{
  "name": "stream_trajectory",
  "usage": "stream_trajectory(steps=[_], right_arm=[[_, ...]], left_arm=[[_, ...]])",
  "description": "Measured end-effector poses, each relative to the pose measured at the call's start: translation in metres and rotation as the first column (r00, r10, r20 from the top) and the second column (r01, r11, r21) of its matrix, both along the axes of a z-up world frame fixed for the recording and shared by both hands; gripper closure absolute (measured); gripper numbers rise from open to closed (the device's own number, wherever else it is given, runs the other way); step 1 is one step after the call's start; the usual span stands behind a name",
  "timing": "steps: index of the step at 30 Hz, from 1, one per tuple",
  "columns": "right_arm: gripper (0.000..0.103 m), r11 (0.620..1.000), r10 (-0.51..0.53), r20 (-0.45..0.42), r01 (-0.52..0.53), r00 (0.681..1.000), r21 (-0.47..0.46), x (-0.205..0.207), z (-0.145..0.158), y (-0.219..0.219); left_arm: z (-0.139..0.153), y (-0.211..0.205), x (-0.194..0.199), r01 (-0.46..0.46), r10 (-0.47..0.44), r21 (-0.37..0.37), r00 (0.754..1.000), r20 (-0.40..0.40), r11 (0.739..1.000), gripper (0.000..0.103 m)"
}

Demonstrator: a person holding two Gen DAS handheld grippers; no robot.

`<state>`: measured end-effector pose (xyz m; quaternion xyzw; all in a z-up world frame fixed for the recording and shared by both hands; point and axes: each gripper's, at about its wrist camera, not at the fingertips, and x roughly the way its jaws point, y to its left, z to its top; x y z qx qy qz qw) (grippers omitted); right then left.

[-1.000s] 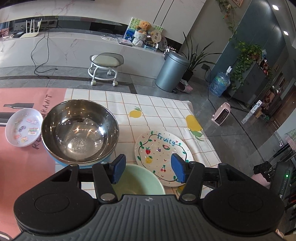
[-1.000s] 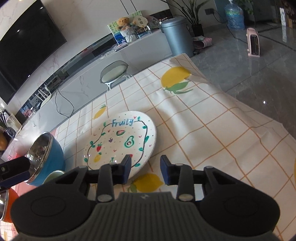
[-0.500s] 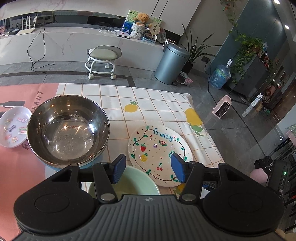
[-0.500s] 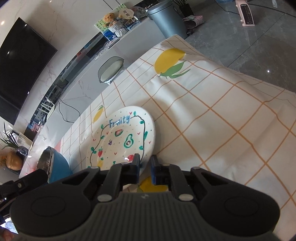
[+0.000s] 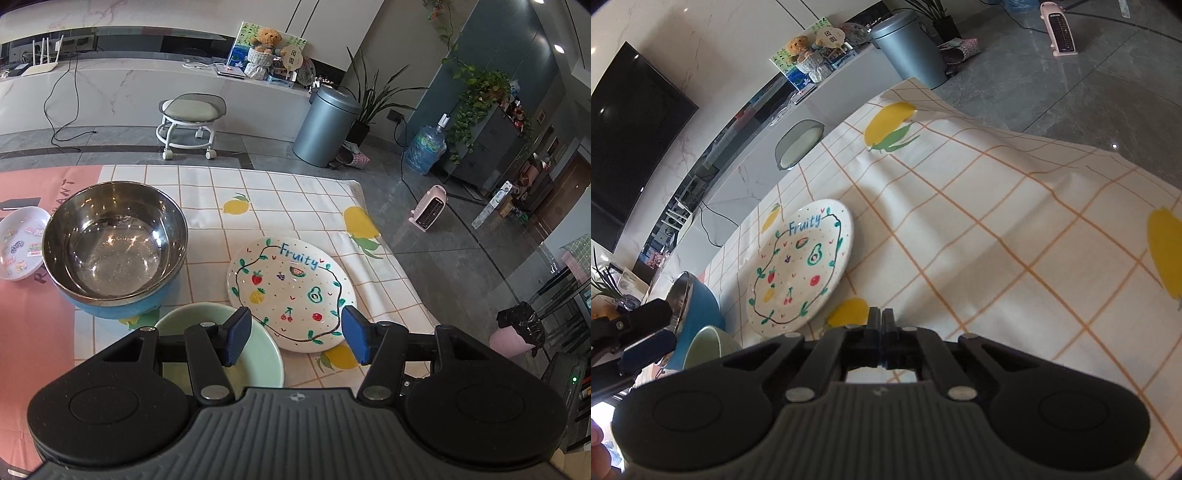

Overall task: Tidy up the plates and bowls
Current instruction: 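Close both tools on the Fruity plate rim and lift it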

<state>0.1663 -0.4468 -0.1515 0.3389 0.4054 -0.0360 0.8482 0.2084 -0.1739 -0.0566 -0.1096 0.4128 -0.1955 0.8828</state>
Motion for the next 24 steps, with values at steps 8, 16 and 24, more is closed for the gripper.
stream_trajectory(steps=[8,16,24], right_arm=[[0.067,0.999,0.019,0.038,-0.020,0.999,0.028,0.006,0.011,-0.003],[0.067,0.999,-0.006,0.081,0.003,0.997,0.032,0.025,0.014,-0.003],[0.072,0.996,-0.003,0.084,-0.004,0.996,0.089,0.045,0.002,-0.002]], left_arm=[[0.002,-0.005,0.015,0.007,-0.008,0.048,1.000,0.002,0.999,0.038],[-0.006,-0.003,0.058,0.004,0.004,0.091,0.996,-0.088,0.996,0.037],[-0.022,-0.015,0.090,0.022,-0.002,0.134,0.988,-0.152,0.991,0.041]])
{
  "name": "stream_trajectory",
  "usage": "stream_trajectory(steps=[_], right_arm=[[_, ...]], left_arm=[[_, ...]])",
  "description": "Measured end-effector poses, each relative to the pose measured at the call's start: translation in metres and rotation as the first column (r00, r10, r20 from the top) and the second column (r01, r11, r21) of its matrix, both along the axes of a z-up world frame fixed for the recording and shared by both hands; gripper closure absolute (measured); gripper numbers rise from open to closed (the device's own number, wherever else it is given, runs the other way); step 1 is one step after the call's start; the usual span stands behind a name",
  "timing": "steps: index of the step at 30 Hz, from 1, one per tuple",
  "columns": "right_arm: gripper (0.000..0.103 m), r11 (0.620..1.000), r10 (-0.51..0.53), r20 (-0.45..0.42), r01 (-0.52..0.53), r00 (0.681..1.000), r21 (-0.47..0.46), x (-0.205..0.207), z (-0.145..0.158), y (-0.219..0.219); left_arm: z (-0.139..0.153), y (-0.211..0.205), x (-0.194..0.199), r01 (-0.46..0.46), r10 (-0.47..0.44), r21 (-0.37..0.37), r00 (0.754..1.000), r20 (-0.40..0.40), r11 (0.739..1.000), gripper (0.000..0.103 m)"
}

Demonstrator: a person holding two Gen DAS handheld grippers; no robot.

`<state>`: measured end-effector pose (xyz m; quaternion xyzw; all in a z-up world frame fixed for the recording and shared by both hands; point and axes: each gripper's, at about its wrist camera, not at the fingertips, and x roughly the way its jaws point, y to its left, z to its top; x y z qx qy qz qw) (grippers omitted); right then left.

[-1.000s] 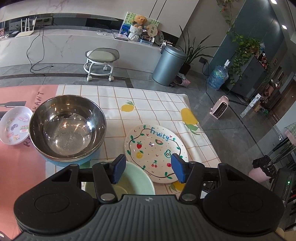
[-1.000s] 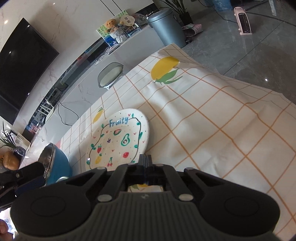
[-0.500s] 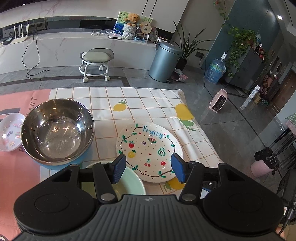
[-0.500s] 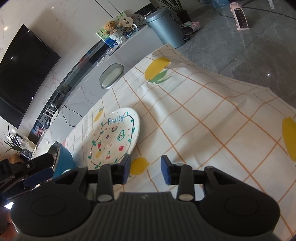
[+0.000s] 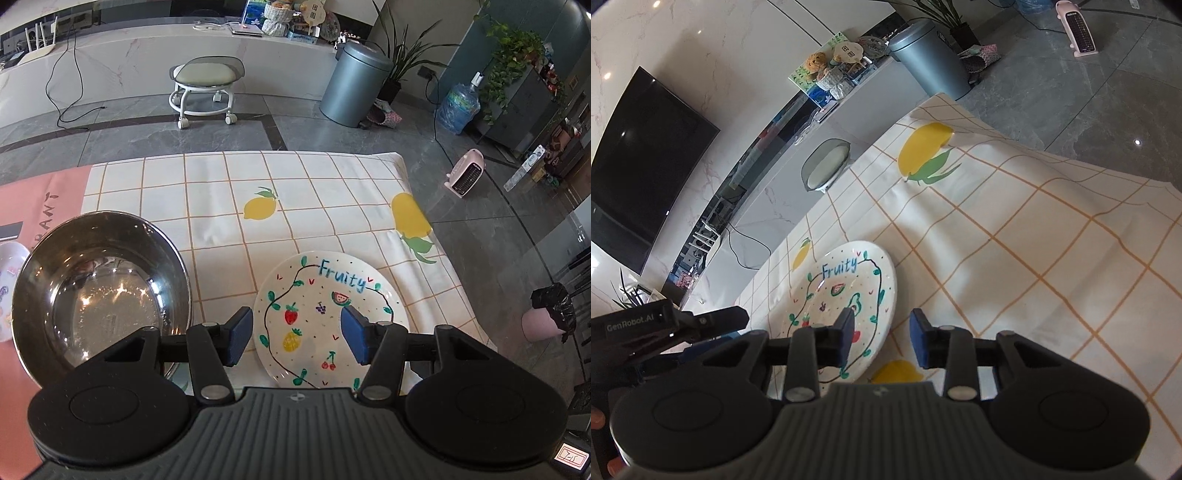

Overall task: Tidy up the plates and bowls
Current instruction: 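Close both tools on the Fruity plate rim and lift it, then carry the Fruity plate with both tools over the glass plate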

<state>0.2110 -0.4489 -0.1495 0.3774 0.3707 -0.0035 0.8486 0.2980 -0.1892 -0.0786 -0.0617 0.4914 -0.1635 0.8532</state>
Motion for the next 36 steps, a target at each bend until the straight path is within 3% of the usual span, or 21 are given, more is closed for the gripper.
stream_trajectory(steps=[6,11,15,17,20,24,33,36], right_arm=[[0.075,1.000,0.008,0.007,-0.008,1.000,0.025,0.010,-0.007,-0.002],[0.080,0.998,0.020,-0.003,-0.020,1.000,0.067,0.014,-0.017,-0.003],[0.081,0.998,0.026,0.009,-0.027,1.000,0.063,0.016,-0.018,0.000],[0.097,0.999,0.023,0.000,-0.023,1.000,0.039,0.016,-0.018,0.002],[0.098,0.997,0.005,-0.006,-0.004,1.000,0.074,0.015,-0.023,-0.002],[0.099,0.999,-0.004,-0.009,0.005,1.000,0.053,0.013,-0.020,-0.001],[0.099,0.998,-0.055,-0.017,0.054,0.998,-0.009,0.007,-0.013,-0.011],[0.092,0.998,-0.062,-0.005,0.062,0.998,-0.012,0.005,-0.011,-0.013]], left_arm=[[-0.014,-0.015,0.020,0.015,-0.014,0.099,1.000,-0.018,0.995,0.056],[-0.017,-0.025,0.024,0.031,-0.033,0.185,0.999,0.007,0.982,0.062],[-0.020,-0.038,0.021,0.074,-0.087,0.282,0.996,0.036,0.957,0.064],[-0.024,-0.044,0.022,0.098,-0.112,0.308,0.993,0.029,0.946,0.070],[-0.028,-0.048,0.024,0.108,-0.119,0.319,0.993,0.015,0.942,0.072],[-0.029,-0.050,0.027,0.099,-0.107,0.320,0.994,0.008,0.942,0.072],[-0.035,-0.054,0.024,0.117,-0.109,0.260,0.993,-0.047,0.959,0.072],[-0.036,-0.049,0.025,0.085,-0.073,0.220,0.995,-0.061,0.972,0.073]])
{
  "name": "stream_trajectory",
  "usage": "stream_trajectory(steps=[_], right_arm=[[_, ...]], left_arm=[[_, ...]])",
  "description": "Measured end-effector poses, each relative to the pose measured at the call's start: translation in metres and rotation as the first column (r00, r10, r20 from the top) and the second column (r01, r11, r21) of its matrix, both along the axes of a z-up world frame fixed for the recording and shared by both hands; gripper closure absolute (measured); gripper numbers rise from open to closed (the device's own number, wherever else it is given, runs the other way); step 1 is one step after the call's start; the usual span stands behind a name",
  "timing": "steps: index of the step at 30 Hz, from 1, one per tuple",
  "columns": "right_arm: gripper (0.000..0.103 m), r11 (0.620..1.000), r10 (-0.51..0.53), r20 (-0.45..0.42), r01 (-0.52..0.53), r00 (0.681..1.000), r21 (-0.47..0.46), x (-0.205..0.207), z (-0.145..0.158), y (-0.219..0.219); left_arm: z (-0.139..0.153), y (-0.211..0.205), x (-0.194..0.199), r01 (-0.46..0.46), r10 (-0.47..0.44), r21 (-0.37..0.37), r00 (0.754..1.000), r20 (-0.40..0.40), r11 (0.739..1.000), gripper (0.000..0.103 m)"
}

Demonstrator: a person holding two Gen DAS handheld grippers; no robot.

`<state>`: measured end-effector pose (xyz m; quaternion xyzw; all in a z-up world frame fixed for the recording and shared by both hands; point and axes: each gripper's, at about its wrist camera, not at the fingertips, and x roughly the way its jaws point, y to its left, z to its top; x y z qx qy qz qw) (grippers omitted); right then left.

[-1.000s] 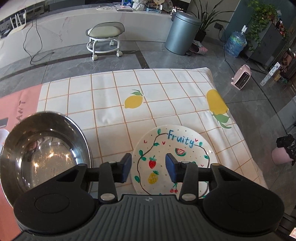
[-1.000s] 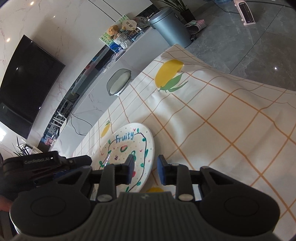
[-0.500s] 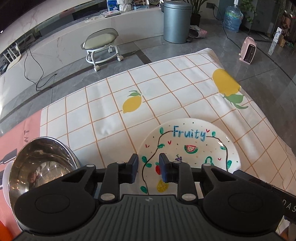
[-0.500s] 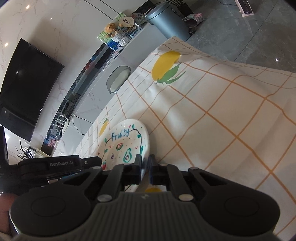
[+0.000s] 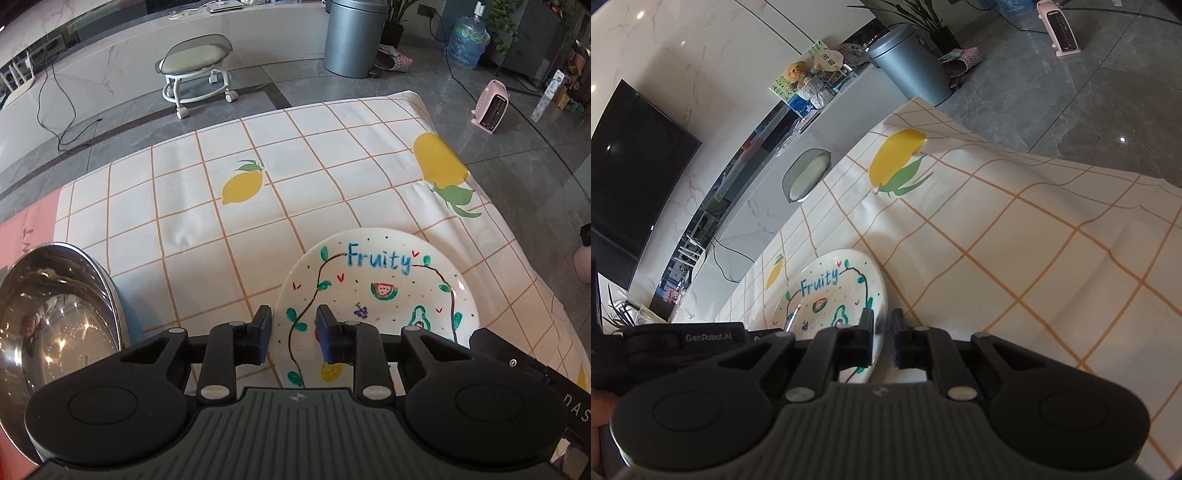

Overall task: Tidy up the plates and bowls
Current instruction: 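Carry the Fruity plate with both tools over the glass plate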

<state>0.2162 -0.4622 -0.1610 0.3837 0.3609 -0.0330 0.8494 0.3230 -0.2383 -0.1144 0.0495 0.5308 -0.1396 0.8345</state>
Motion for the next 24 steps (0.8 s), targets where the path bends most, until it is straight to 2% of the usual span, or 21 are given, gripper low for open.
stream_trajectory(steps=[2,3,6,7,9,11,13,17,24], right_arm=[[0.073,1.000,0.010,0.008,-0.010,1.000,0.012,0.000,0.000,-0.002],[0.073,1.000,0.012,0.011,-0.012,1.000,0.025,0.001,-0.001,-0.002],[0.075,0.999,0.023,0.019,-0.024,1.000,0.048,0.002,-0.003,-0.001],[0.082,0.998,0.031,0.014,-0.031,0.999,0.063,0.003,-0.005,-0.001],[0.086,0.996,0.018,0.012,-0.019,1.000,0.082,0.001,-0.008,-0.002],[0.098,0.995,-0.010,-0.001,0.010,1.000,0.100,-0.001,-0.012,-0.007],[0.098,0.992,-0.036,-0.007,0.037,0.999,0.123,-0.005,-0.013,-0.012],[0.098,0.992,-0.061,0.007,0.060,0.998,0.115,-0.018,-0.004,-0.017],[0.098,0.989,-0.083,0.006,0.082,0.997,0.126,-0.044,0.007,-0.025]], left_arm=[[-0.001,0.005,0.001,-0.033,0.033,-0.031,0.999,-0.014,0.999,0.073],[-0.001,0.006,0.001,-0.044,0.043,-0.040,0.999,-0.017,0.998,0.073],[-0.001,0.007,0.000,-0.064,0.063,-0.047,0.998,-0.018,0.997,0.074],[-0.001,0.007,0.000,-0.074,0.073,-0.047,0.997,-0.020,0.996,0.076],[0.000,0.009,0.000,-0.107,0.105,-0.056,0.994,-0.041,0.993,0.078],[0.001,0.012,-0.001,-0.131,0.126,-0.079,0.990,-0.065,0.988,0.082],[0.005,0.012,-0.006,-0.140,0.134,-0.105,0.989,-0.062,0.985,0.087],[0.016,0.008,-0.021,-0.124,0.121,-0.129,0.992,-0.032,0.984,0.088],[0.029,0.008,-0.046,-0.129,0.126,-0.193,0.992,-0.029,0.973,0.092]])
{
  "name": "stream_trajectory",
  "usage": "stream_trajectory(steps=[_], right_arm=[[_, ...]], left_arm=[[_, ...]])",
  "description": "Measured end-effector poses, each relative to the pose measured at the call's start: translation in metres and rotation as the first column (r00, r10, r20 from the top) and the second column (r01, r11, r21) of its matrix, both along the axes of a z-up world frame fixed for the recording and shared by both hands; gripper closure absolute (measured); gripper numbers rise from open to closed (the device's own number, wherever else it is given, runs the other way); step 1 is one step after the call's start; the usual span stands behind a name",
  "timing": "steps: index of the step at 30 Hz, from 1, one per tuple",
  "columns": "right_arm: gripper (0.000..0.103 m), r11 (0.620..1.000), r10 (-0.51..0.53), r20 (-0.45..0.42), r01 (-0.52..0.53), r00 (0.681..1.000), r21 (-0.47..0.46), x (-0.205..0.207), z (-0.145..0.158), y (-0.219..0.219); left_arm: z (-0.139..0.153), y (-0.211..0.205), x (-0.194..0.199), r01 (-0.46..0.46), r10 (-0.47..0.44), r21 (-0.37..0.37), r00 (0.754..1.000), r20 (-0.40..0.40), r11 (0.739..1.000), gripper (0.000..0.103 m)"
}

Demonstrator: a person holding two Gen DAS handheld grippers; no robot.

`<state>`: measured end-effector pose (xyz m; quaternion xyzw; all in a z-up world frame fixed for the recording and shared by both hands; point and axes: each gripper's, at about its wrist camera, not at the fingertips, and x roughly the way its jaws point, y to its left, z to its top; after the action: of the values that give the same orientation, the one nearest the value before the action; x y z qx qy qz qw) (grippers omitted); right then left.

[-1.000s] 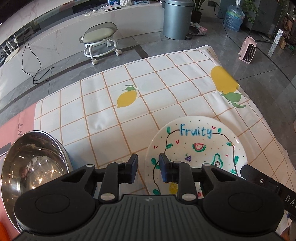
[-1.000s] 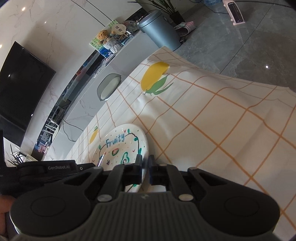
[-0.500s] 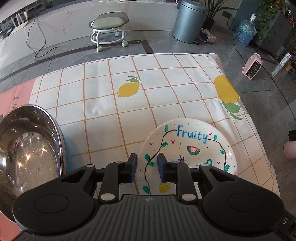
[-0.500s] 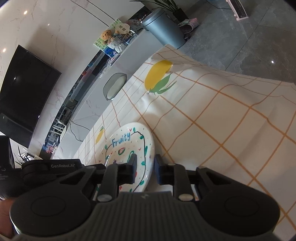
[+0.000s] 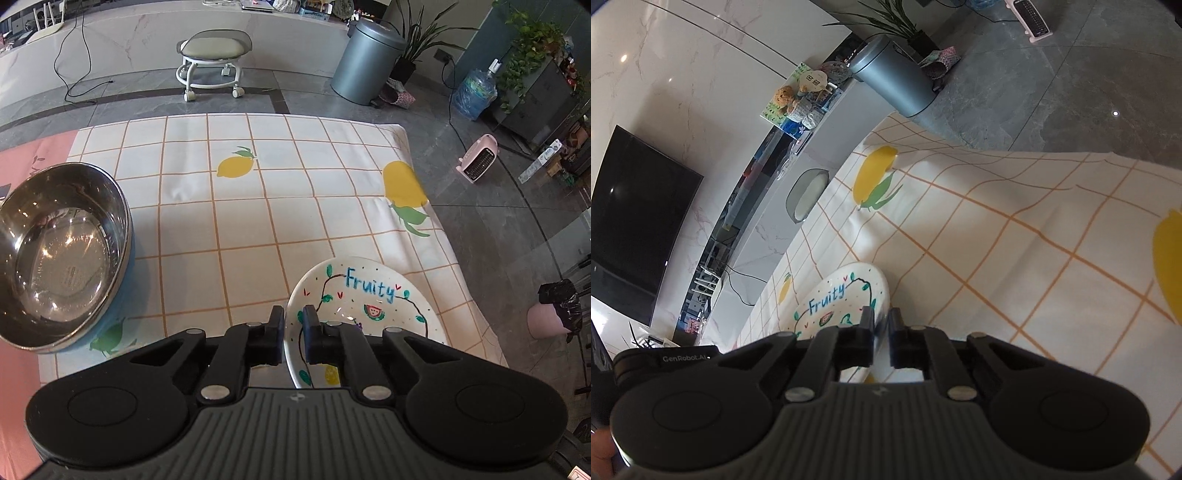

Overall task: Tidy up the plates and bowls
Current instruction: 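Carry the Fruity plate with both tools over the glass plate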

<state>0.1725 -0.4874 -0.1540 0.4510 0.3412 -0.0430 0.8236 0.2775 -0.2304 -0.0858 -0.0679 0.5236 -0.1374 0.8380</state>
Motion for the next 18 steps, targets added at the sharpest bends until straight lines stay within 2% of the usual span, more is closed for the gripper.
stream_trajectory(steps=[8,14,18], right_arm=[[0.097,0.998,-0.061,-0.016,0.061,0.998,0.022,-0.060,0.006,-0.012],[0.097,0.995,-0.090,-0.026,0.091,0.996,0.036,-0.107,0.015,-0.016],[0.096,0.998,-0.065,-0.038,0.066,0.997,0.016,-0.127,0.021,-0.005]], left_arm=[[0.016,-0.025,-0.046,0.097,-0.096,-0.004,0.994,0.047,0.995,0.092],[0.024,-0.019,-0.084,0.092,-0.089,-0.064,0.995,0.043,0.994,0.092],[0.030,-0.002,-0.112,0.062,-0.057,-0.087,0.997,0.056,0.994,0.092]])
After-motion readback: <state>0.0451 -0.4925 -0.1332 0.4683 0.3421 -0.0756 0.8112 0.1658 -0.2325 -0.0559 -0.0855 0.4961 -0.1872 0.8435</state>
